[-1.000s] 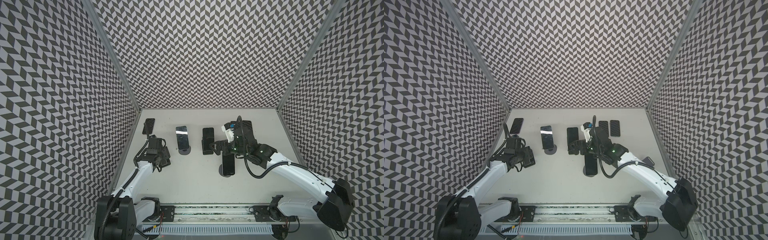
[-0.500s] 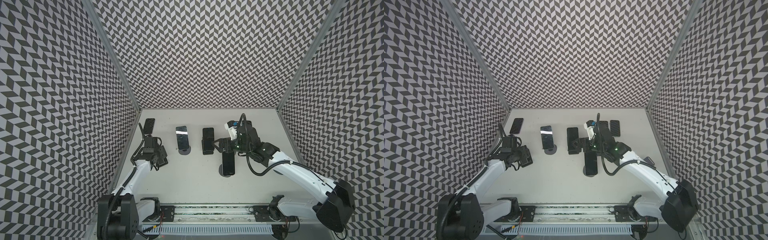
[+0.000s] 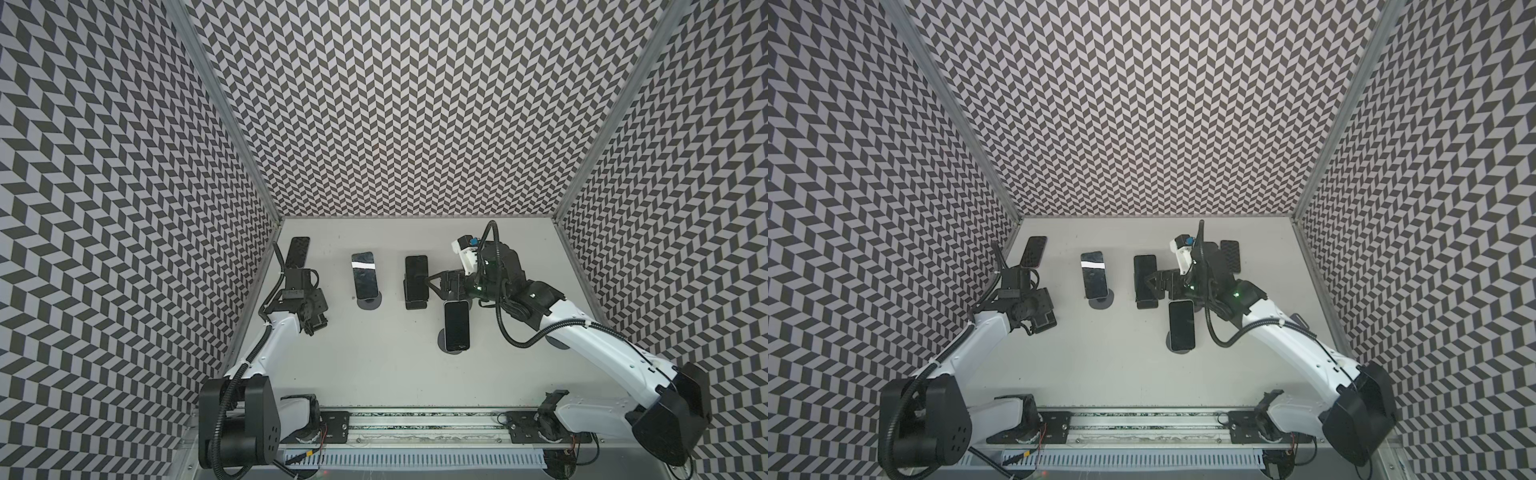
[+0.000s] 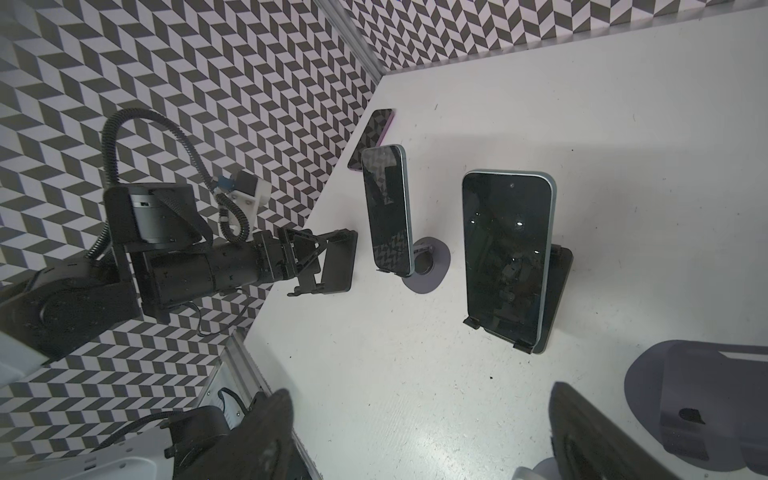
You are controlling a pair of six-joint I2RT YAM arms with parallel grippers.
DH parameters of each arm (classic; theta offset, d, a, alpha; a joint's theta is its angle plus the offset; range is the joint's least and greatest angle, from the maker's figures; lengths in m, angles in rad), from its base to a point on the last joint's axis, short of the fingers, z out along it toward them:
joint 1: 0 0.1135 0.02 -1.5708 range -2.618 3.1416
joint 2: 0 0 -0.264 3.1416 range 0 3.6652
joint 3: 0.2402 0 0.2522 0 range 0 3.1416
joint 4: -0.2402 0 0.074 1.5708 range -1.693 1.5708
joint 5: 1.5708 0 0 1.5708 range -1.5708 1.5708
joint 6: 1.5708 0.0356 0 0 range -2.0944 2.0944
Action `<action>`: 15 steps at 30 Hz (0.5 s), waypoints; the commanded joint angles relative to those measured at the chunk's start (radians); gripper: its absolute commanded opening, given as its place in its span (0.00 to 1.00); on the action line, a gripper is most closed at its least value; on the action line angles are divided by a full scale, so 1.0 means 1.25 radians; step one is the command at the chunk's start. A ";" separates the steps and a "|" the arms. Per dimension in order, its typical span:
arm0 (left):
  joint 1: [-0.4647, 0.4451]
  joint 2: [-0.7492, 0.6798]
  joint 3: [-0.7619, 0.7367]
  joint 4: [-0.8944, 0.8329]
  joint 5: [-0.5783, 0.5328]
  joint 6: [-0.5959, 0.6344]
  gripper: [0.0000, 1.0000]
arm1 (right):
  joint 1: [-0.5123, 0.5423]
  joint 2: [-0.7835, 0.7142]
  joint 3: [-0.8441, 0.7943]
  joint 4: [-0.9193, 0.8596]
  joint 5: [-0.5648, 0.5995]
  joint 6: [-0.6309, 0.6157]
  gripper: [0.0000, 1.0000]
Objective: Remove the phone from the phone stand
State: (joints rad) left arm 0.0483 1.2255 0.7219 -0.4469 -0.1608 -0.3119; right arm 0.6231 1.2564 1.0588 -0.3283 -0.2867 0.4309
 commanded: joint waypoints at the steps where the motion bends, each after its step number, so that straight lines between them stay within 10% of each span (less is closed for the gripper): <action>1: 0.012 0.008 0.009 0.006 -0.002 0.001 0.66 | -0.005 -0.018 0.028 0.015 -0.003 -0.022 0.94; 15: 0.011 0.004 -0.013 0.013 0.023 -0.040 0.88 | -0.006 -0.022 0.022 0.017 0.011 -0.040 0.93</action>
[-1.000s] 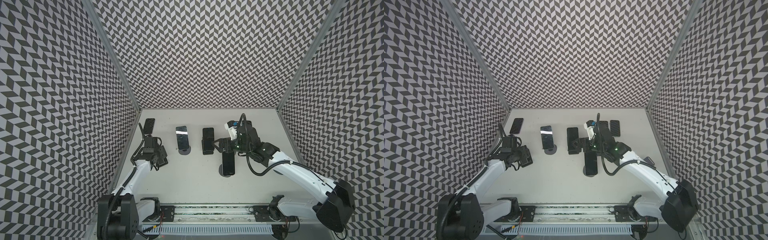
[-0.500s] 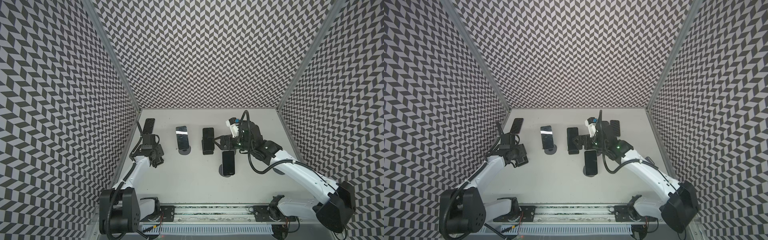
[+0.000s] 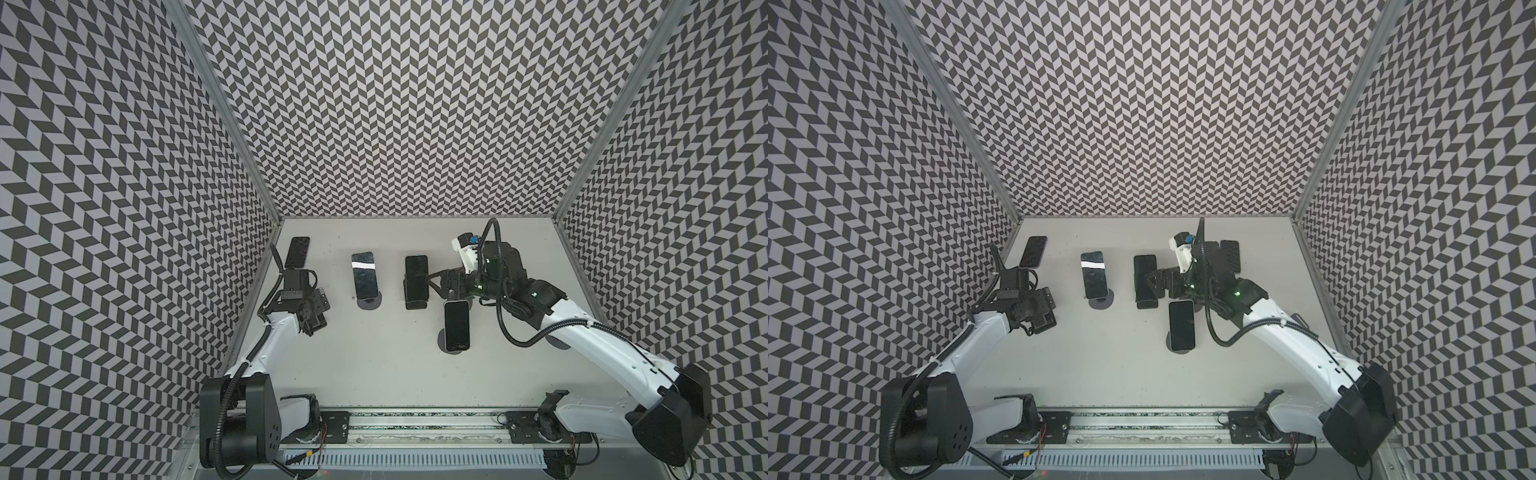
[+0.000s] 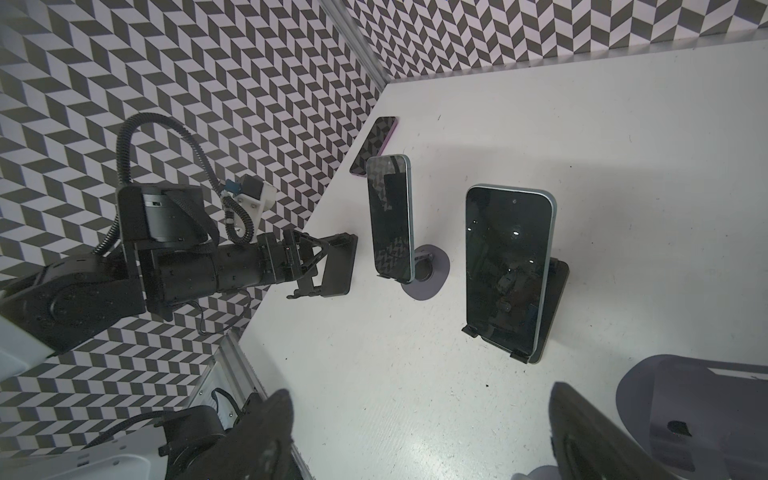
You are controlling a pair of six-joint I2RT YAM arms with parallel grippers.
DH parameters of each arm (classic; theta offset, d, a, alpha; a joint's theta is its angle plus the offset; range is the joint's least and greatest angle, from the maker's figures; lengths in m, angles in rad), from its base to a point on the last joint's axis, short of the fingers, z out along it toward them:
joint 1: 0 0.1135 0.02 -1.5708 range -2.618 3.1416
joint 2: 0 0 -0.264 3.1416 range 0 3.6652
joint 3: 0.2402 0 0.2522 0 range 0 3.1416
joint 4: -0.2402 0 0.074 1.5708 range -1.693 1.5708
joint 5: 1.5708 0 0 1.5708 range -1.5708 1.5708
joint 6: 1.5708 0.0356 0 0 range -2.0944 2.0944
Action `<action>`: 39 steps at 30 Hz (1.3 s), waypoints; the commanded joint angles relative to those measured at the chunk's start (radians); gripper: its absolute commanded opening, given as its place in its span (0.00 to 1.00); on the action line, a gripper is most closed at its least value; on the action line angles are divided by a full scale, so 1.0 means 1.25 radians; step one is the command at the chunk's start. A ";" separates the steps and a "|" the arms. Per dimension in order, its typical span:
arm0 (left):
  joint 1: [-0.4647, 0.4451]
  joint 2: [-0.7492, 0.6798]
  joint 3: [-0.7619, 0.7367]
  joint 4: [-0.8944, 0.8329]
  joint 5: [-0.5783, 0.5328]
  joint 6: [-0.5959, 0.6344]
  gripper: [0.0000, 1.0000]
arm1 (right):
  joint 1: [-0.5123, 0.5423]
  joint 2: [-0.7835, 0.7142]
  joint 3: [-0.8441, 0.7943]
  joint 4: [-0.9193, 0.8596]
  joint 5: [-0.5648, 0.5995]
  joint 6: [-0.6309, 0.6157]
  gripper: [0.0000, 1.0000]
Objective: Remove the phone from the phone stand
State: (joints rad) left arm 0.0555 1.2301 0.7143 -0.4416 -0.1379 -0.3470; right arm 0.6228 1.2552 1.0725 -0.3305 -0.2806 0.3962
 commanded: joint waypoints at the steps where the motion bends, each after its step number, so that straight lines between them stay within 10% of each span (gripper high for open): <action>1: 0.005 0.002 -0.003 0.008 0.005 -0.010 0.89 | -0.006 -0.022 0.010 0.019 0.006 -0.012 0.93; 24: -0.007 0.001 0.169 -0.091 -0.111 -0.095 1.00 | -0.011 -0.013 0.056 -0.002 0.002 -0.043 0.94; 39: -0.196 -0.009 0.299 -0.035 -0.150 -0.007 0.99 | -0.011 0.013 0.072 0.000 -0.050 -0.033 0.91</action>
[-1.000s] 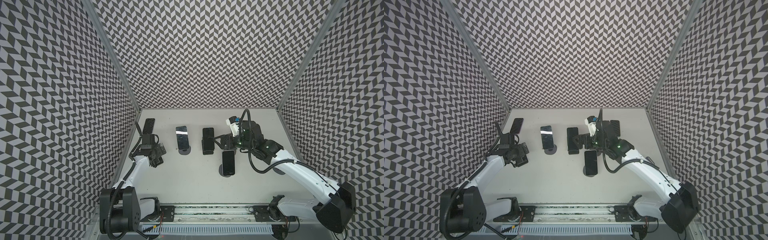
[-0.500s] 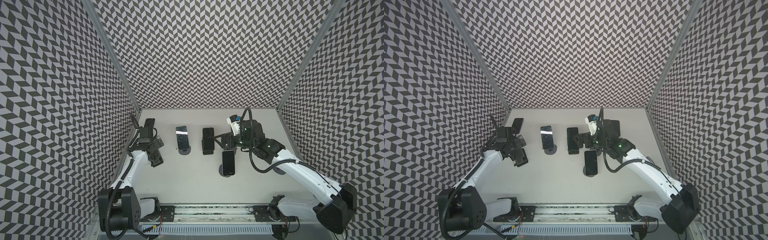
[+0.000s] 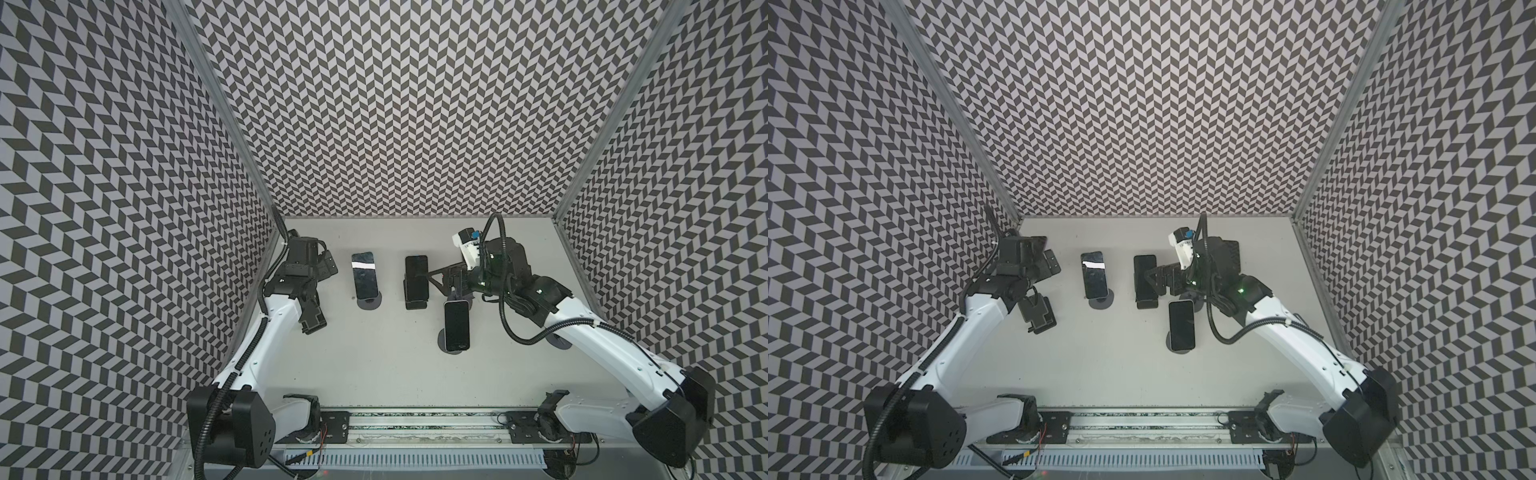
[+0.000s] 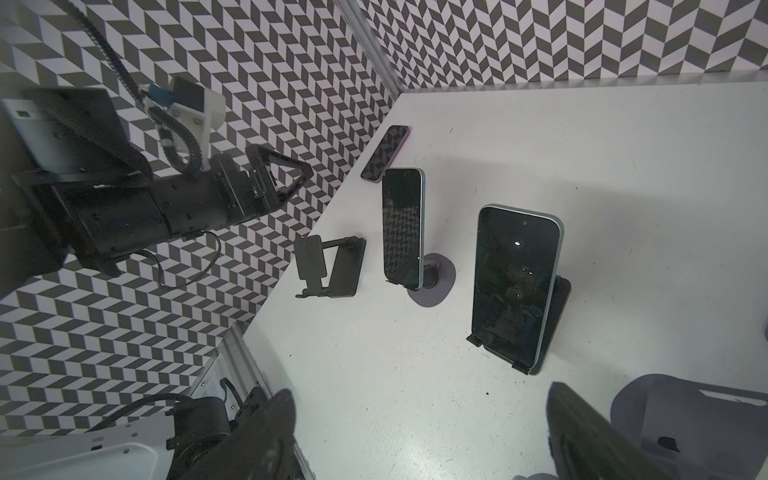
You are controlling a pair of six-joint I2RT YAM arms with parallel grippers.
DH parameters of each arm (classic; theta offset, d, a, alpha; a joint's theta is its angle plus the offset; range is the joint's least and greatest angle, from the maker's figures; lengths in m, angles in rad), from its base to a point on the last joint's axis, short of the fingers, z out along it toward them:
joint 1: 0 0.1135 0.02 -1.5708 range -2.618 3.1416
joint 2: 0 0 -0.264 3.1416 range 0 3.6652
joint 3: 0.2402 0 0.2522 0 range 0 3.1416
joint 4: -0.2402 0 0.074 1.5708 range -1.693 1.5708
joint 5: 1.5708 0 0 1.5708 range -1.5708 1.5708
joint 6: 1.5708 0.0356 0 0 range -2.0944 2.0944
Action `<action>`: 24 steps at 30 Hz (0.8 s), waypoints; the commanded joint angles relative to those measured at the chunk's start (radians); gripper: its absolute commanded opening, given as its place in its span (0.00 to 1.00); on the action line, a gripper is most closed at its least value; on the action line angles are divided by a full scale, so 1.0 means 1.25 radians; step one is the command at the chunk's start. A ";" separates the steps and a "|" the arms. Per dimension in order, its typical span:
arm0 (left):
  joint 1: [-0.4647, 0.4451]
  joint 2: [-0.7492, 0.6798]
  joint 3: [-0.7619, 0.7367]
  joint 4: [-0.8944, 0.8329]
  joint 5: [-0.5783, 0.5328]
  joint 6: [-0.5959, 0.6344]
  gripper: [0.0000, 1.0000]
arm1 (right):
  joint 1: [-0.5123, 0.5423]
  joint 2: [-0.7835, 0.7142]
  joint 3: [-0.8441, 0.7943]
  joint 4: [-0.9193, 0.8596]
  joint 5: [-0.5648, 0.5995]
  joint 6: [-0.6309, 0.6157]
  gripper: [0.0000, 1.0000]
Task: Remove the phone from the phone stand
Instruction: 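Reach the left gripper toward the teal-edged phone on the round-disc stand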
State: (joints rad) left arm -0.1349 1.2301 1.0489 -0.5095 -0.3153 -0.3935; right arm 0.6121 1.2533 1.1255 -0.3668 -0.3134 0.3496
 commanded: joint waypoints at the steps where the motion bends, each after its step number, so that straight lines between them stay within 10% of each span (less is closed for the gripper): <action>1: -0.064 -0.007 0.038 0.020 -0.005 0.037 0.99 | -0.002 0.020 0.033 0.031 -0.027 0.004 0.90; 12: -0.150 0.023 0.000 0.092 0.214 0.095 1.00 | 0.030 0.125 0.106 0.021 -0.006 0.010 0.84; 24: -0.159 0.137 0.066 0.060 0.159 0.141 1.00 | 0.054 0.159 0.159 0.040 0.042 0.021 0.87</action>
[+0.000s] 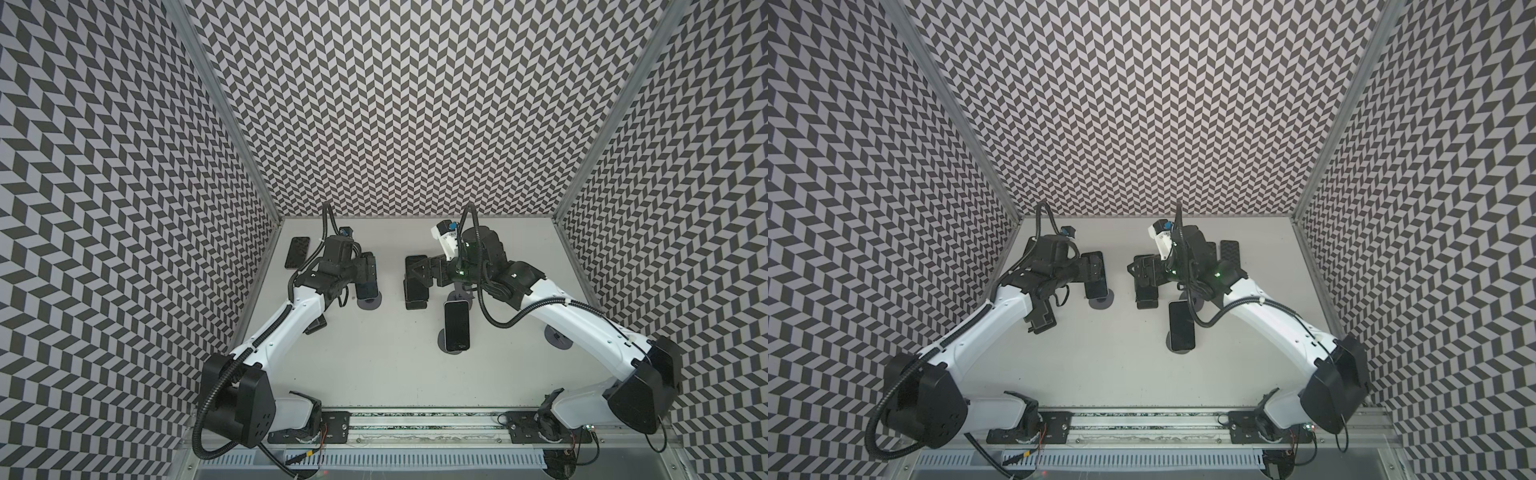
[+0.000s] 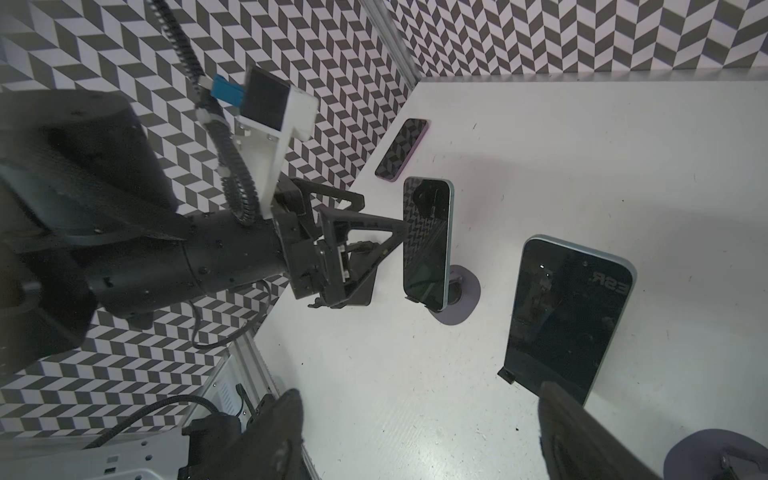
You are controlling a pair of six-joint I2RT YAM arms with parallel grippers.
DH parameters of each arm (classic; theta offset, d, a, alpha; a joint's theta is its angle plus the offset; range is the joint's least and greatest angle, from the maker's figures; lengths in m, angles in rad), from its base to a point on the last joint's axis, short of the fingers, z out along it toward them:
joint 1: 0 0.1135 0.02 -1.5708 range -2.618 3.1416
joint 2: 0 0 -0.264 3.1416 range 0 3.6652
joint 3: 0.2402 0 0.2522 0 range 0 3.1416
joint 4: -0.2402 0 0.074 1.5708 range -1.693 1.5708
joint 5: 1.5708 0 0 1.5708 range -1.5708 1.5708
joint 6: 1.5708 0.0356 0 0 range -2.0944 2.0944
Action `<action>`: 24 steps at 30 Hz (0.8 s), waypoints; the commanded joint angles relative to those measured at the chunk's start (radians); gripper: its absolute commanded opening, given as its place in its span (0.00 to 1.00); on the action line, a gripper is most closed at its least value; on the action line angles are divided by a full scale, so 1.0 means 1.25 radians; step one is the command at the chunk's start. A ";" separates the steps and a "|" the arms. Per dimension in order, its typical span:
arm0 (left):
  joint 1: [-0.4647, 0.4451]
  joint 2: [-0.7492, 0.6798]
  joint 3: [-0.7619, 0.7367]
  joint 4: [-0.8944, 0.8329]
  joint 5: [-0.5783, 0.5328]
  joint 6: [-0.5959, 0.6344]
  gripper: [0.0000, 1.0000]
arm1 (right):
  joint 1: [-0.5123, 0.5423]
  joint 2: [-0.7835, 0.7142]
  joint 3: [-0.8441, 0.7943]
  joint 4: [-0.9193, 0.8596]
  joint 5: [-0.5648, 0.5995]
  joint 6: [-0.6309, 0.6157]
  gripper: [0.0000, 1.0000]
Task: Remove the phone from the phone stand
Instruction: 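Reach the left gripper toward the teal-edged phone on the round-disc stand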
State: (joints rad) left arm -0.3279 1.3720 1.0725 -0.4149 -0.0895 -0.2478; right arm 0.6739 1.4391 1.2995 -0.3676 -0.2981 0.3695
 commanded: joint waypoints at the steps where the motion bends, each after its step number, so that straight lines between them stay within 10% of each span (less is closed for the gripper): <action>1: -0.005 0.037 0.056 -0.023 -0.020 0.020 1.00 | 0.005 0.015 0.028 0.040 0.036 0.002 0.87; 24: -0.025 0.122 0.080 -0.026 -0.075 -0.091 1.00 | 0.010 0.114 0.213 -0.121 0.015 -0.066 0.88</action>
State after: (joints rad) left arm -0.3515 1.5188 1.1542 -0.4511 -0.1635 -0.3424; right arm 0.6788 1.5692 1.5311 -0.5228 -0.2687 0.3130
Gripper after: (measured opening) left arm 0.997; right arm 0.880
